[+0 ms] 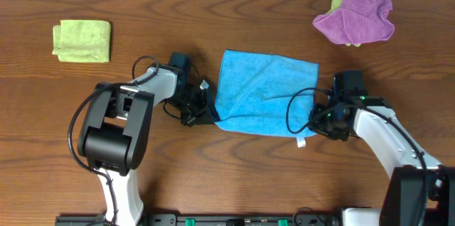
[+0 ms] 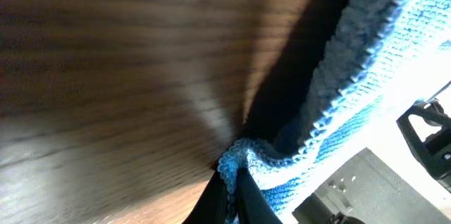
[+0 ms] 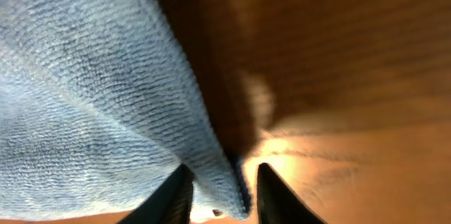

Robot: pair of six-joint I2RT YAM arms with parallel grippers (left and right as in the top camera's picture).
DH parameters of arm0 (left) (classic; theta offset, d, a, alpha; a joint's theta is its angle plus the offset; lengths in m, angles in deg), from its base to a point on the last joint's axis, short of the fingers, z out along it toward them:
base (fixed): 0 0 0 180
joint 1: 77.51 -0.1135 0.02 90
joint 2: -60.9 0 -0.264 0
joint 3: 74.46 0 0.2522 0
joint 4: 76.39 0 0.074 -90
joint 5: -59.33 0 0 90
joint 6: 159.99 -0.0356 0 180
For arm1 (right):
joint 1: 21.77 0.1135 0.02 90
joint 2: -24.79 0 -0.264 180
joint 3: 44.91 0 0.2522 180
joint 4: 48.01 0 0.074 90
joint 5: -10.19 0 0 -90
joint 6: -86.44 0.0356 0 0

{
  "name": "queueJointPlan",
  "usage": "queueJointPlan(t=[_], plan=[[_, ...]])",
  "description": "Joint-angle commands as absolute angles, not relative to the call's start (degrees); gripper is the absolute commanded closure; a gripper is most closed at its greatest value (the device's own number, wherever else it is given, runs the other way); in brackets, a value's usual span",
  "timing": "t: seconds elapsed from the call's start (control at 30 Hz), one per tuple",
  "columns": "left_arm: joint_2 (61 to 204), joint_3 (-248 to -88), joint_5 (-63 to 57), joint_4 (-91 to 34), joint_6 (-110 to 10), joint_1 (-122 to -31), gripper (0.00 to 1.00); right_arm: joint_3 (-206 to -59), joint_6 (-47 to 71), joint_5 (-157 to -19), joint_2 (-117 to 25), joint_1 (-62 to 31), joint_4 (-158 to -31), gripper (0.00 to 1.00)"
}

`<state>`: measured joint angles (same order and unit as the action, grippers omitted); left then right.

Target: Fold the cloth

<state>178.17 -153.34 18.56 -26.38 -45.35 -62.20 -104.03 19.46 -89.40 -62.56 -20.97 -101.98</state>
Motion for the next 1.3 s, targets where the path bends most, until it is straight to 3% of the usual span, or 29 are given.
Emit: queueJointPlan(t=[0.0, 0.17, 0.4, 0.73, 1.0, 1.1, 1.27], plan=[[176.1, -152.0, 15.7, -25.9, -45.6, -64.0, 0.94, -105.7, 20.2, -88.0, -62.8, -21.4, -103.7, 0.69], [169.7, -152.0, 11.0, -21.8, -46.7, -66.5, 0.93, -108.8, 20.0, -91.1, -61.1, -21.4, -107.7, 0.71], [161.8, -152.0, 9.1, -18.0, -47.3, -68.2, 0.65, -110.3, 18.5, -93.9, -54.0, -21.4, -113.0, 0.64], [161.3, -151.5, 5.0, -10.9, -48.1, -68.8, 0.75, -108.1, 15.7, -94.9, -49.9, -21.4, -123.5, 0.66], [160.1, -145.8, 12.0, -6.2, -47.1, -69.3, 0.87, -100.5, 15.7, -97.4, -37.8, -21.4, -124.5, 0.62], [156.3, -144.1, 12.0, -4.8, -47.0, -69.3, 0.85, -98.2, 16.2, -97.4, -32.0, -21.4, -125.8, 0.56], [147.9, -144.1, 6.6, -2.8, -45.8, -69.3, 0.67, -95.5, 18.1, -98.3, -27.2, -21.4, -125.6, 0.52]])
